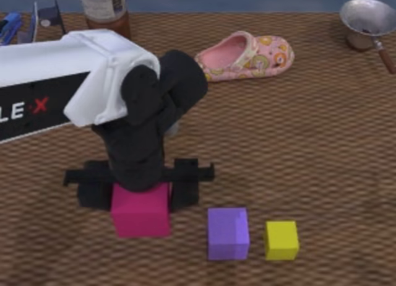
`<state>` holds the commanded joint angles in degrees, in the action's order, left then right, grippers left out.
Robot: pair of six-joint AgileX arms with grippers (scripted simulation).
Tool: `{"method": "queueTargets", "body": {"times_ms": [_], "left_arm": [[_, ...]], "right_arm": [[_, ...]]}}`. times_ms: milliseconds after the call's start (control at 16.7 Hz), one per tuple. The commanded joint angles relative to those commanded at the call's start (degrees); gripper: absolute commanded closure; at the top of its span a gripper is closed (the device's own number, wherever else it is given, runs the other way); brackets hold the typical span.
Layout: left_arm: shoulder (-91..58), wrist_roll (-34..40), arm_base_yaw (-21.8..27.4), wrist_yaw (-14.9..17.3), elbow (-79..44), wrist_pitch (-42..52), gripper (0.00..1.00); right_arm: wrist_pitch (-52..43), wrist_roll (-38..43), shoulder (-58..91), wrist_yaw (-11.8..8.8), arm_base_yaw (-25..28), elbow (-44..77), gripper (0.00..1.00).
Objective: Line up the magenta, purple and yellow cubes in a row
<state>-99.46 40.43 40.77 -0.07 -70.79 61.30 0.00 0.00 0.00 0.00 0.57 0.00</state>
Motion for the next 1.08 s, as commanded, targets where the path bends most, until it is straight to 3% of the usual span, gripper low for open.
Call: {"method": "queueTargets", "body": {"times_ms": [420,720,1080], "left_arm": [[-4.31,0.06,0.19,0.02,9.1,-13.9,1.0],[-4.81,0.12,0.22,-0.02,9.99,-15.07,1.0],[-4.81,0.12,0.22,-0.02,9.99,-15.07,0.55]], "right_arm": [[0.0,0.0,0.0,0.0,0.0,0.0,0.0],[0.0,0.0,0.0,0.0,0.0,0.0,0.0],[0.0,0.0,0.0,0.0,0.0,0.0,0.0]]}}
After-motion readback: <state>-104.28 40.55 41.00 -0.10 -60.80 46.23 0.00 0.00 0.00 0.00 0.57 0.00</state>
